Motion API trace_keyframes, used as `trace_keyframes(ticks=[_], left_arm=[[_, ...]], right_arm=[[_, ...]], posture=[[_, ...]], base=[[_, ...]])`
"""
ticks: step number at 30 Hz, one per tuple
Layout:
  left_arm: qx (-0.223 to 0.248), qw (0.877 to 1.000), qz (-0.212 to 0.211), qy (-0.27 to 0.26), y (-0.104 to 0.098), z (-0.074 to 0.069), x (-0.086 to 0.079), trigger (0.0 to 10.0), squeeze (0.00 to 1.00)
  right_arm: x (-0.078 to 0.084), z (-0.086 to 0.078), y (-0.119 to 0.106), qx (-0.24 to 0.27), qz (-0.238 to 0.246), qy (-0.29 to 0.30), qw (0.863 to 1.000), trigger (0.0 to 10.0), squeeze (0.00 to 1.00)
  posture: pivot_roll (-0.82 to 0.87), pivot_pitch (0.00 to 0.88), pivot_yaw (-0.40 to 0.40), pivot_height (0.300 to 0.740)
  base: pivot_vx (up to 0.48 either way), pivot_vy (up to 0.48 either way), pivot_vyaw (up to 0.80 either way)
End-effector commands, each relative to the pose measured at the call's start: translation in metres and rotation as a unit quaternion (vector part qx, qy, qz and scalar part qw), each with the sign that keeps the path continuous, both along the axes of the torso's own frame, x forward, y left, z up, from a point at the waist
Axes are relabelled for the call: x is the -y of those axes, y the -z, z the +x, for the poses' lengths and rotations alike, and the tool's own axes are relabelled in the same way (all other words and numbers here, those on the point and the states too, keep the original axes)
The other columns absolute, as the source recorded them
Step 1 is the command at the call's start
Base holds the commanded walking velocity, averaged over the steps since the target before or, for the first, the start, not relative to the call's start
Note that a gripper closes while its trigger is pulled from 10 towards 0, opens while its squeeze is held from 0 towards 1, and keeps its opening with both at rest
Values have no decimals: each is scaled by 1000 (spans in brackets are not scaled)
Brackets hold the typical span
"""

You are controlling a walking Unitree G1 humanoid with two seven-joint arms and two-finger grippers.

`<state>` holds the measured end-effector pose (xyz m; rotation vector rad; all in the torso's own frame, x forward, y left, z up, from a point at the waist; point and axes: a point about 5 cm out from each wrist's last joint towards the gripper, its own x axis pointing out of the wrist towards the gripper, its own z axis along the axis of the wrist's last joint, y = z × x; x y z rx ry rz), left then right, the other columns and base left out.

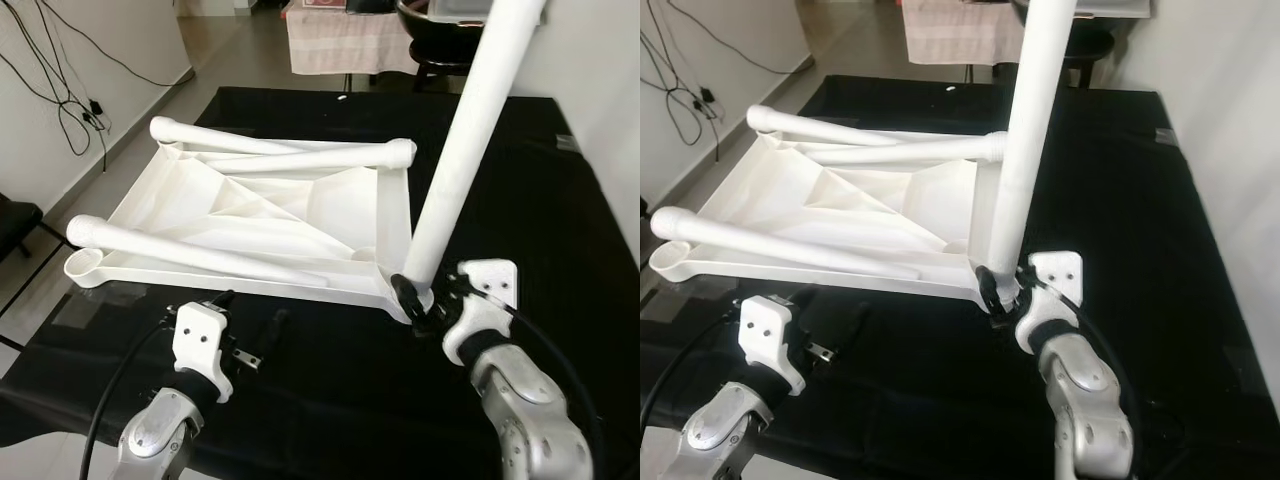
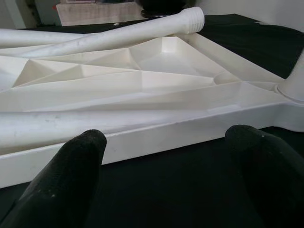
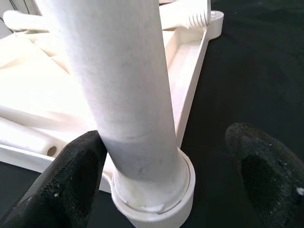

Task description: Building children table

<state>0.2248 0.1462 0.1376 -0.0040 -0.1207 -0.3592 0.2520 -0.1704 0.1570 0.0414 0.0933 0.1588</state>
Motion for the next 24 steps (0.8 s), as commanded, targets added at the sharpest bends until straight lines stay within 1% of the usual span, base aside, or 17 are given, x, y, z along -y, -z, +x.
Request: trace_keyframes(ticks=[1, 2, 3, 5, 7, 9, 10, 11, 12, 13, 14, 15, 18, 19, 21, 23, 24], left_arm=[[-8, 1000, 3, -4, 4, 0, -4, 10000, 0], [-8, 1000, 3, -4, 4, 0, -4, 10000, 0], [-8, 1000, 9, -13, 4, 3, -6, 10000, 0], [-8, 1000, 9, -13, 4, 3, -6, 10000, 0], [-14, 999, 29, -36, 5, 8, -10, 10000, 0], [-14, 999, 29, -36, 5, 8, -10, 10000, 0], [-12, 997, 51, -47, 4, 9, -11, 10000, 0], [-12, 997, 51, -47, 4, 9, -11, 10000, 0], [-4, 996, 72, -54, 3, 8, -10, 10000, 0], [7, 994, 89, -61, 1, 7, -8, 10000, 0], [7, 994, 89, -61, 1, 7, -8, 10000, 0], [17, 992, 97, -75, -2, 6, -8, 10000, 0], [34, 985, 96, -136, -8, 4, -13, 10000, 0], [34, 985, 96, -136, -8, 4, -13, 10000, 0], [70, 975, 121, -171, -15, 1, -15, 10000, 0], [70, 975, 121, -171, -15, 1, -15, 10000, 0], [81, 971, 131, -182, -17, 0, -15, 10000, 59]], right_arm=[[1, -7, -3, 19, -4, -12, 1000, 10000, 1000], [1, -7, -3, 19, -4, -12, 1000, 10000, 1000], [-2, -16, 3, 13, -10, -50, 999, 10000, 1000], [-2, -16, 3, 13, -10, -50, 999, 10000, 1000], [-11, -30, 13, -4, -8, -132, 991, 10000, 1000], [-11, -30, 13, -4, -8, -132, 991, 10000, 1000], [-18, -37, 17, -12, -12, -190, 982, 10000, 1000], [-18, -37, 17, -12, -12, -190, 982, 10000, 1000], [-23, -41, 20, -16, -17, -228, 973, 10000, 1000], [-27, -42, 20, -14, -16, -253, 967, 10000, 820], [-27, -42, 20, -14, -16, -253, 967, 10000, 820], [-30, -40, 18, -8, -10, -266, 964, 10000, 0], [-37, -32, 11, 5, 16, -282, 959, 10000, 0], [-37, -32, 11, 5, 16, -282, 959, 10000, 0], [-43, -31, 10, 10, 26, -311, 950, 10000, 0], [-43, -31, 10, 10, 26, -311, 950, 10000, 0], [-45, -31, 11, 11, 26, -325, 945, 10000, 0]], posture=[[-56, 84, 41, 740], [-56, 84, 41, 740], [-70, 76, 46, 740], [-70, 76, 46, 740], [-71, 70, 48, 740], [-71, 70, 48, 740], [-71, 69, 46, 740], [-71, 69, 46, 740], [-65, 63, 41, 740], [-60, 62, 37, 740], [-60, 62, 37, 740], [-55, 60, 34, 740], [-43, 55, 31, 740], [-43, 55, 31, 740], [-25, 50, 26, 740], [-25, 50, 26, 740], [-25, 50, 26, 740]], base=[[0, 0, 0], [0, 0, 0], [0, 0, 0], [0, 0, 0], [0, 0, 0], [0, 0, 0], [0, 0, 0], [0, 0, 0], [0, 0, 0], [0, 0, 0], [0, 0, 0], [0, 0, 0], [0, 0, 0], [0, 0, 0], [0, 0, 0], [0, 0, 0], [0, 0, 0]])
